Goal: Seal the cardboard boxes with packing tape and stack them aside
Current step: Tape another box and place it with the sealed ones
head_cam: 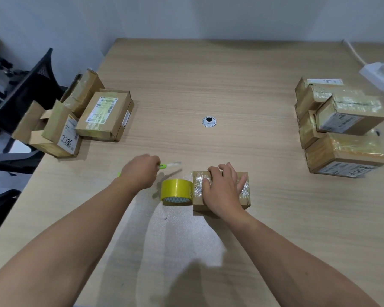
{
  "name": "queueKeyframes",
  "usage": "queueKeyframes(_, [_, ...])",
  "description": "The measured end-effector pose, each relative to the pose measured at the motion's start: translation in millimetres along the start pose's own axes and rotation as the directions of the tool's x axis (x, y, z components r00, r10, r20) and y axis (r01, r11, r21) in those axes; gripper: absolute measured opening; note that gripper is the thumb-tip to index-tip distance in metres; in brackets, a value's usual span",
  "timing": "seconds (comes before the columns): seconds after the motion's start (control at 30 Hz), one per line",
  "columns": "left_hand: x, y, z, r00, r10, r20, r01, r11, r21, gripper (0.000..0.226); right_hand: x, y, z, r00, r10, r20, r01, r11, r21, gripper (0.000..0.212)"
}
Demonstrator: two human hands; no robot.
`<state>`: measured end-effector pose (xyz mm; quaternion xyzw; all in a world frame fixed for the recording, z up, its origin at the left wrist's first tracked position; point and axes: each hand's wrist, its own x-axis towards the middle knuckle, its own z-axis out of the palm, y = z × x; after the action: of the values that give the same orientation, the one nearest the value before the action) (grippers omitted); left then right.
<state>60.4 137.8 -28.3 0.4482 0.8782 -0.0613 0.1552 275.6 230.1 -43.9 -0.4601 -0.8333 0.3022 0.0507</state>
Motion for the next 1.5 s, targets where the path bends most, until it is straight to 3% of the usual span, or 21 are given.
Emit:
queueKeyframes(0.13, [-17,-7,46,0.967,-0.213,0.140,0.244,0.935,-0.257,0.009,-1,2,0,1.000,-0.009,-0.005,0.009,1.000,-0.001,0.039])
queueKeyframes(0.2, [-26,-7,62,0.957,-0.251,0.146,0.286,0.898,-0.334,0.011,-2,3,1,1.000,-0.015,-0.006,0.015,1.000,-0.002,0.038])
queueKeyframes(0.6, [-42,8,88,0.957,-0.273,0.095,0.289,0.893,-0.346,0.017,-1,1,2,1.000,-0.007,0.001,0.007,1.000,-0.015,0.039])
queueKeyframes(0.9, [-44,-3,89,0.935,-0.322,0.151,0.355,0.856,-0.375,0.022,-1,0,1,1.000,-0.005,0.008,0.005,1.000,-0.025,0.039])
queueKeyframes(1.0, [-41,-6,75,0.947,-0.320,0.016,0.297,0.858,-0.420,0.019,-1,0,1,1.000,-0.003,0.010,0.003,1.000,-0.021,0.040])
queueKeyframes(1.1, [-28,-2,44,0.965,-0.131,-0.226,-0.001,0.863,-0.505,0.014,-1,-1,1,1.000,-0.005,0.007,0.005,1.000,-0.020,0.040])
queueKeyframes(1.13, [-22,1,32,0.977,0.004,-0.214,-0.112,0.862,-0.494,0.025,-2,-1,1,1.000,-0.005,0.008,0.005,1.000,-0.023,0.040])
queueKeyframes(1.2, [-10,13,14,0.971,0.233,-0.047,-0.230,0.866,-0.445,0.042,-1,-2,0,1.000,-0.004,0.014,0.004,1.000,-0.030,0.041])
queueKeyframes(1.33, [4,39,10,0.893,0.342,0.293,-0.159,0.848,-0.505,0.025,-2,-2,-2,1.000,0.000,0.020,0.000,1.000,-0.028,0.041])
queueKeyframes(1.5, [8,48,12,0.896,0.329,0.299,-0.092,0.795,-0.599,0.013,-2,-3,-2,1.000,-0.003,0.020,0.004,0.999,-0.035,0.041])
